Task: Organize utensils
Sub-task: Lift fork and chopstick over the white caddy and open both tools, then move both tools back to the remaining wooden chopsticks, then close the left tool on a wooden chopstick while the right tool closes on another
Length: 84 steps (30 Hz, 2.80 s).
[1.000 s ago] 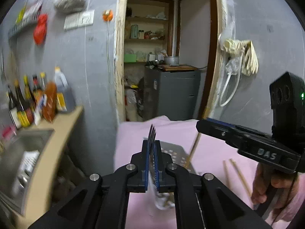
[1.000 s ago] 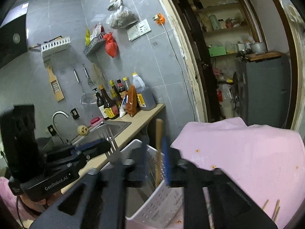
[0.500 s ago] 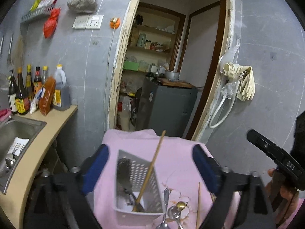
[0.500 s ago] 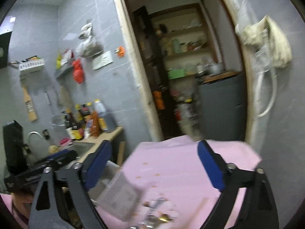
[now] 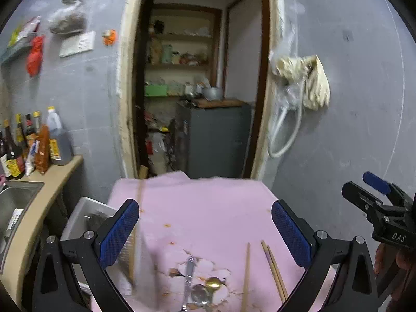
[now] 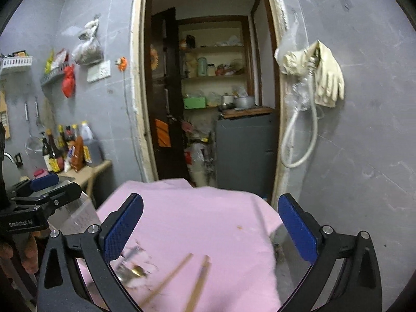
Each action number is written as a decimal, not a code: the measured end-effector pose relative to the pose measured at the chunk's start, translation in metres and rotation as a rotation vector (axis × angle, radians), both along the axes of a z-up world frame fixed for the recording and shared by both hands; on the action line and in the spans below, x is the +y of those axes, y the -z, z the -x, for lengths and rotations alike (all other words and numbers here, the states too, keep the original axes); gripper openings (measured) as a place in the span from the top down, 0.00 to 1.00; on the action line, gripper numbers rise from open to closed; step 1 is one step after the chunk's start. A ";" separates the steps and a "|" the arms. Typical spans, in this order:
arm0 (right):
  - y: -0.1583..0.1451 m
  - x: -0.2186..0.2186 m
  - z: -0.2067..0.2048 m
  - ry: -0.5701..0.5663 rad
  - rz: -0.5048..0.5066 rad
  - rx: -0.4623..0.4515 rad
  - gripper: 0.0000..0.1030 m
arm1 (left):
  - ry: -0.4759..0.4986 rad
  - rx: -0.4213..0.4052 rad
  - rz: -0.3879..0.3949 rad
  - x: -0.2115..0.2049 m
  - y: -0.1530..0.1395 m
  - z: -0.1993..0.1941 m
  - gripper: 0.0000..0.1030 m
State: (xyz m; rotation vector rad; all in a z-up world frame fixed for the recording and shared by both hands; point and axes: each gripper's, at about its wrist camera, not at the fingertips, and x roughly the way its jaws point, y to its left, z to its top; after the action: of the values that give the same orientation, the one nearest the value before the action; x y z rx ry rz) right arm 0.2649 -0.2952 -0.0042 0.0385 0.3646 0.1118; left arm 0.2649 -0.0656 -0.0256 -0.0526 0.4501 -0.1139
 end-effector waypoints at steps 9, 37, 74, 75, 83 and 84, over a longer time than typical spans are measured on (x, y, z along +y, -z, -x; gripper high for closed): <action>0.052 -0.045 -0.031 0.012 0.016 0.130 0.01 | 0.063 0.133 -0.060 -0.045 0.046 -0.035 0.00; 0.188 -0.010 -0.083 -0.150 0.114 0.491 0.01 | 0.190 0.518 -0.166 -0.077 0.165 -0.090 0.28; 0.187 0.037 -0.078 0.048 0.316 0.708 0.02 | 0.277 0.505 -0.174 -0.068 0.163 -0.091 0.44; 0.187 0.037 -0.076 0.054 0.323 0.708 0.03 | 0.274 0.512 -0.171 -0.068 0.163 -0.091 0.46; 0.182 0.039 -0.077 0.068 0.284 0.755 0.42 | 0.272 0.610 -0.173 -0.076 0.158 -0.094 0.64; 0.182 0.038 -0.077 0.075 0.263 0.770 0.44 | 0.274 0.628 -0.169 -0.076 0.158 -0.095 0.66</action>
State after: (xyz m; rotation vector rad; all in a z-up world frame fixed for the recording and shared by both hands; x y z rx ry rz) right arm 0.3423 -0.2574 -0.1858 -0.1705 1.1430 -0.0318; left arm 0.3603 -0.1417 -0.1833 0.1453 1.0930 -0.3319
